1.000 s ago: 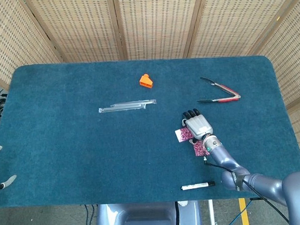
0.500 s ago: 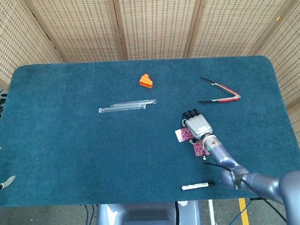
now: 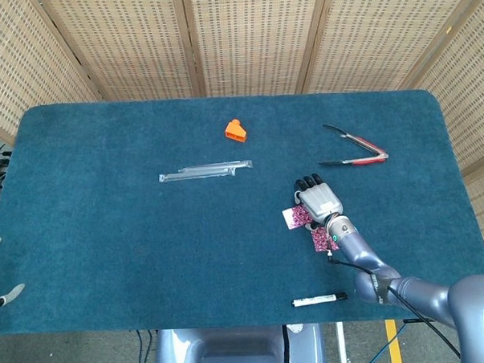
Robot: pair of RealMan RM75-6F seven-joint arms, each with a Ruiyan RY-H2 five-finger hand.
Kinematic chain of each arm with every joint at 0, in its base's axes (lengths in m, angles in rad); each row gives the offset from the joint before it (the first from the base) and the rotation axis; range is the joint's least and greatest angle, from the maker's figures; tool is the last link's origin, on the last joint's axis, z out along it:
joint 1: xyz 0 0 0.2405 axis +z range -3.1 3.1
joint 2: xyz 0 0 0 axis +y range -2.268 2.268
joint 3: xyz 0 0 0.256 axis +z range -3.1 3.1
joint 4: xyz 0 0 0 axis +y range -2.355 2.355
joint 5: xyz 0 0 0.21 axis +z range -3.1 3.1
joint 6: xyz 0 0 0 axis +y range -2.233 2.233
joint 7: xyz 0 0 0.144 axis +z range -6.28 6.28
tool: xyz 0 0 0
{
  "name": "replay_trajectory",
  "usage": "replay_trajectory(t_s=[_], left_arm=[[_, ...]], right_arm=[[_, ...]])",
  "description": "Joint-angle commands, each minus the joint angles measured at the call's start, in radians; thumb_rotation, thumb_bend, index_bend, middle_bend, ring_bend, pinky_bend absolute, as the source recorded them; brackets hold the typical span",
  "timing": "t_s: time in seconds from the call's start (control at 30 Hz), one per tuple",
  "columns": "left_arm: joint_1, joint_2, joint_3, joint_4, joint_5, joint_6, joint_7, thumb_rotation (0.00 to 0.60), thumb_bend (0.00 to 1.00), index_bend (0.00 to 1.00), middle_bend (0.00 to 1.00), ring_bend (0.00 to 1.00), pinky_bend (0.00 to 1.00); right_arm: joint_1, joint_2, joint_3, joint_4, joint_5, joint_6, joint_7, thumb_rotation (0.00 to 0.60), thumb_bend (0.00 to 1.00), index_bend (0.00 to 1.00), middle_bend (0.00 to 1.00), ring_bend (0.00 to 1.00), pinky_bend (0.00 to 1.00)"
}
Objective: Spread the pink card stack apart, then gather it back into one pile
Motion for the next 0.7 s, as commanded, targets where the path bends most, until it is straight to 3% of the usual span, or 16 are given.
replay_trajectory(t_s=[0.03,0.7], left_arm=[[0.000,0.000,0.000,0.001,-0.001,0.000,0.001,0.428,0.10,0.17,0.00,0.00,0.00],[-0.003,0.001,-0.002,-0.005,0.003,-0.003,0.007,0.429,0.10,0.17,0.00,0.00,0.00]], right_arm=[[0.000,-0.001,-0.001,0.004,0.002,-0.001,-0.001,0.600,0.23,0.33,0.10,0.00,0.00],[-0.016,0.000,-0.010,0.005,-0.006,0.003,0.018,0.600,0.23,0.33,0.10,0.00,0.00]])
